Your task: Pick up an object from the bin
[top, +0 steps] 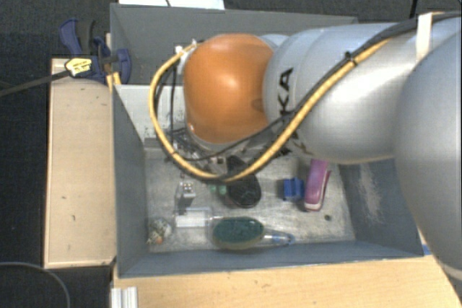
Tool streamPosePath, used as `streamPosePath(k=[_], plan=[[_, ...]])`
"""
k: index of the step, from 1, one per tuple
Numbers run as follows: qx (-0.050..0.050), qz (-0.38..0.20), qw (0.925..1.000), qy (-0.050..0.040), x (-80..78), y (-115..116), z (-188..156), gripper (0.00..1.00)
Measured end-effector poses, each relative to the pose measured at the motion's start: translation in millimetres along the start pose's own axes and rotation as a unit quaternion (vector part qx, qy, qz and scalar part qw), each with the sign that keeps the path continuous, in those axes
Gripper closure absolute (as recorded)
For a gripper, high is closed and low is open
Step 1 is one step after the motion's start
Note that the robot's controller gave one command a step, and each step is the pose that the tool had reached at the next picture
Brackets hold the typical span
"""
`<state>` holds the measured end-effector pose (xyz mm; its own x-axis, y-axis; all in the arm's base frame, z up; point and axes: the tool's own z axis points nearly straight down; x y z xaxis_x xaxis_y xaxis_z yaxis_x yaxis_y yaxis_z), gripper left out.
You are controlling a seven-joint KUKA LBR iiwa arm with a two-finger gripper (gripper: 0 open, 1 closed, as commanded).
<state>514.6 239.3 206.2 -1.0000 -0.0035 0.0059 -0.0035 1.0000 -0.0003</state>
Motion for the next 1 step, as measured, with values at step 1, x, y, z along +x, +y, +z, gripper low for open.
streamPosePath(k=[1], plan=[[-0.001,-0.041,0.9992,-0.0048,30.6,-59.5,125.7,0.0]])
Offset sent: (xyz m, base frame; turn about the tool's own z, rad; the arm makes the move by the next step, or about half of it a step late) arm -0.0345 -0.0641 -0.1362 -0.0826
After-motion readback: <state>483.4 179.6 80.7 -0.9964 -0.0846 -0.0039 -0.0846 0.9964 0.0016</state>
